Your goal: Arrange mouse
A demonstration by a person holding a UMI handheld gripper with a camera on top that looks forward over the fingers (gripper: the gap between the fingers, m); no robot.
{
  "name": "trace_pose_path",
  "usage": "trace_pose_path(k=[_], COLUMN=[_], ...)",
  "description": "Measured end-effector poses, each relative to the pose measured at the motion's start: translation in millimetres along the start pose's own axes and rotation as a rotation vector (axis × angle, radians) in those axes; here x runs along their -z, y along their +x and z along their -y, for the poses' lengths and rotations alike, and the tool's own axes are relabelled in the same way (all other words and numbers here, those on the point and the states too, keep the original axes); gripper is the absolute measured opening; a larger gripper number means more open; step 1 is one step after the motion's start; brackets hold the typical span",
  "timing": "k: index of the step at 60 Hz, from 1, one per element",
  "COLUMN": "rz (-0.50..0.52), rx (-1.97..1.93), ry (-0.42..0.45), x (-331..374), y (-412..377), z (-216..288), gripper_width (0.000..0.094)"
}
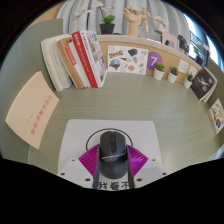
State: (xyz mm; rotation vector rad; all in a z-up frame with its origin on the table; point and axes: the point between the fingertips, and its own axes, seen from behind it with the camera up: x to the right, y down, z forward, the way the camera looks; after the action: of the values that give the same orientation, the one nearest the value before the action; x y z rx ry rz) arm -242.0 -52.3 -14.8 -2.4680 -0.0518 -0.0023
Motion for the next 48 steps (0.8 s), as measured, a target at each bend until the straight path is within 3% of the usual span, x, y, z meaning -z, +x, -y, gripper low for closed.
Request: trace_pose_path(k=[6,12,15,48], rz=[0.0,0.017,0.031,0.064], rx=[-0.007,-0.046,-0.056,0.015], ry=[-0.028,-0.044,-0.025,0.237], x=[0,11,21,194], y=[-2,-5,-7,-4], z=[-3,1,9,99], gripper_width=[0.0484,0.0774,0.0844,0.0841])
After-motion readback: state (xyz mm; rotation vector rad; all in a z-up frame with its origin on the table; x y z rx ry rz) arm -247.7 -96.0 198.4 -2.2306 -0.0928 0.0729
